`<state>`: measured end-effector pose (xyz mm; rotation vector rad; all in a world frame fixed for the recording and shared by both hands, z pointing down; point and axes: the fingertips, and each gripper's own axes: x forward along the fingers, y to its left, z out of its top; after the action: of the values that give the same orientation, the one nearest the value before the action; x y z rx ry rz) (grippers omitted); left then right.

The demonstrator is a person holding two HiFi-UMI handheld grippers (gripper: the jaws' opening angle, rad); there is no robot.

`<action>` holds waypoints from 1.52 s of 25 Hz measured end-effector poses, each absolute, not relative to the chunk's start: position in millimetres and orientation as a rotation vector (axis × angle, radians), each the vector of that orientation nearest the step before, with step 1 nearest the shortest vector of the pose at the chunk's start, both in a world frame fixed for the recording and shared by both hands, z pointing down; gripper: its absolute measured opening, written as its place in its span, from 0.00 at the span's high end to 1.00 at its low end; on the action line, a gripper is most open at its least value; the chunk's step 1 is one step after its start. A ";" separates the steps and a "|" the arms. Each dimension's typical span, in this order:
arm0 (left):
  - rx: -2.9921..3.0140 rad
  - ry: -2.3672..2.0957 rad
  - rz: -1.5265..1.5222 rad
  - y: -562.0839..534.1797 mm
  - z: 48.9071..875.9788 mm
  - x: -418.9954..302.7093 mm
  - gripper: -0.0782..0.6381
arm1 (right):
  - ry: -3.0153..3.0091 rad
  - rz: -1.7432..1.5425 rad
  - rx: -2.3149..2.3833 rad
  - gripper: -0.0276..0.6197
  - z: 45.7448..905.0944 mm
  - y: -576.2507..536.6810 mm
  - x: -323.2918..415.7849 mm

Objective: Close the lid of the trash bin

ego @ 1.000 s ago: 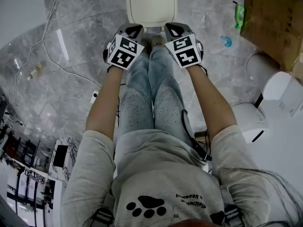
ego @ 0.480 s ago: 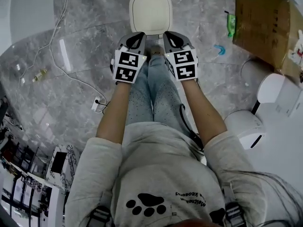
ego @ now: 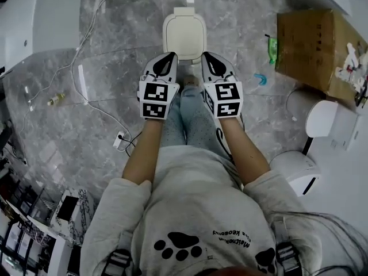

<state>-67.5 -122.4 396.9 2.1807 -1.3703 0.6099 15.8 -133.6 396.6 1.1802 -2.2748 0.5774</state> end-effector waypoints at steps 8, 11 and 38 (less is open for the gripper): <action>2.266 -1.494 0.509 -105.2 292.3 -63.5 0.87 | -2.396 0.408 1.253 0.91 284.1 -126.2 11.7; 2.303 -1.525 0.486 -102.4 255.6 -61.6 0.87 | -2.432 0.350 1.277 0.91 246.0 -121.7 12.8; 2.572 -1.660 0.374 -13.7 84.9 -47.2 0.87 | -2.647 -0.007 1.376 0.91 74.7 -12.1 27.8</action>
<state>-47.2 -13.7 84.9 2.5717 -1.6597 0.3737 27.8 -12.1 74.7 1.3764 -2.6470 -0.0068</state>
